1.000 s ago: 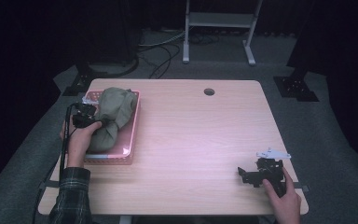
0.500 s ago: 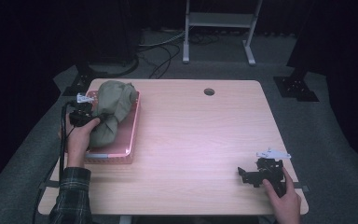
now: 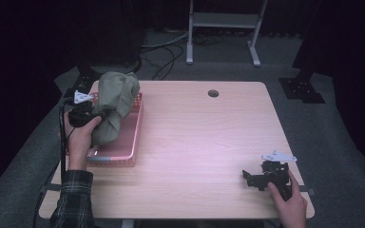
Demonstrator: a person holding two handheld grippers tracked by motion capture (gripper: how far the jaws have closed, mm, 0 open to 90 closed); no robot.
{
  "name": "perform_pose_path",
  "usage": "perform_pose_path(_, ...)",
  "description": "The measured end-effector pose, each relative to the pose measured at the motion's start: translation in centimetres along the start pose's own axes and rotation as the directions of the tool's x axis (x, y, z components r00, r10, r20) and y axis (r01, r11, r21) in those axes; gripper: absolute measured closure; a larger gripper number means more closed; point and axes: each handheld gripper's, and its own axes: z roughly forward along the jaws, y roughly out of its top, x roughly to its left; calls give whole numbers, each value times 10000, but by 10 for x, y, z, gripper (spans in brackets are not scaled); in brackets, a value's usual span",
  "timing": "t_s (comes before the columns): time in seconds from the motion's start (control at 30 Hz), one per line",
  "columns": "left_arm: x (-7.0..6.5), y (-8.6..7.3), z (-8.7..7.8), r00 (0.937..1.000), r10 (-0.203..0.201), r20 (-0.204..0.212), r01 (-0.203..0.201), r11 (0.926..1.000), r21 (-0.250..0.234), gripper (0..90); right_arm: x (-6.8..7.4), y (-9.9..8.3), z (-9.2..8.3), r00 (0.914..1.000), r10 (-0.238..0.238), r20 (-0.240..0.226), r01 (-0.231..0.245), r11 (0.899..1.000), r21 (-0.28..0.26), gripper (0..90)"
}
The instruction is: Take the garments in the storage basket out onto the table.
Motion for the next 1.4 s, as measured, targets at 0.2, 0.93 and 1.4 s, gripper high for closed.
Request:
perform_pose_path(0.2,-2,5,-8,10000,-76,30,77,9992,-381,590,0,0,0,10000,-1,0,1,10000,0,0)
perform_pose_path(0.93,-12,22,-40,9998,-175,-47,160,9756,-2189,590,0,0,0,10000,1,0,-1,10000,2,0)
perform_pose_path(1.4,-36,32,-43,9983,280,508,-145,9685,-2488,590,0,0,0,10000,2,0,-2,10000,2,0)
